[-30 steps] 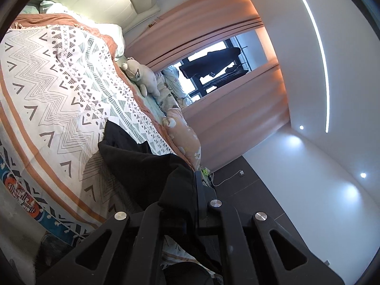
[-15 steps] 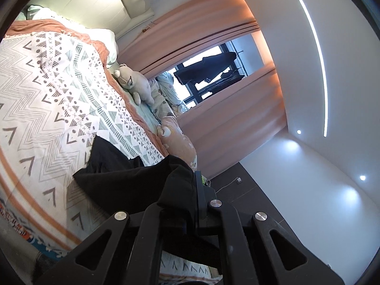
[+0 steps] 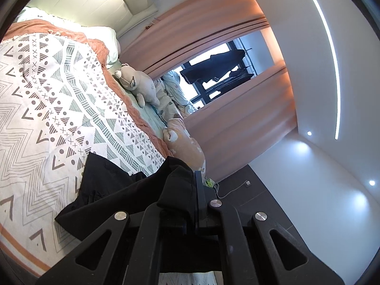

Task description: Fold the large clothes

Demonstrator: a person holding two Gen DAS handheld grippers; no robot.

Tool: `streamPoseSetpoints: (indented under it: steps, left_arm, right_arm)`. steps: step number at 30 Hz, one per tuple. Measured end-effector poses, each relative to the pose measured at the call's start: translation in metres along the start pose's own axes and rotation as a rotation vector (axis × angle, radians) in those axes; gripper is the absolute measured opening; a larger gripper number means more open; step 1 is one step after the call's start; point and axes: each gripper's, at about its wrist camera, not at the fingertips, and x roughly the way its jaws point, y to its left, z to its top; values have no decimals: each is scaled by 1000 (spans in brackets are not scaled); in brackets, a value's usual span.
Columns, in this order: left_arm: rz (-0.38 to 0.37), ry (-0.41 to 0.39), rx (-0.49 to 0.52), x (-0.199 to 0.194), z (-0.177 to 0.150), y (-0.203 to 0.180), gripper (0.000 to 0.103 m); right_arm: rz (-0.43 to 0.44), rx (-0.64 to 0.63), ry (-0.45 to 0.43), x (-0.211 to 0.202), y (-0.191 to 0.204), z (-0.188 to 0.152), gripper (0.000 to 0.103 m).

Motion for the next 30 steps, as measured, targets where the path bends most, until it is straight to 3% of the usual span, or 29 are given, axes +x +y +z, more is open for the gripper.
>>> streamPoseSetpoints:
  steps: [9,17,21,30]
  left_arm:
    - [42,30,32,73,37,-4,6]
    - [109,86,54,147,50,10,6]
    - [162,113,38,178,48,34,6]
    - [318,190,26,245,39,90,6]
  right_arm:
    - [-18,142,-92,66,-21,20,0]
    - [-131,323,-172,123,-50,14,0]
    - [-219,314,-149,153,-60,15,0]
    - [-290,348,-38,215,-110,11,0]
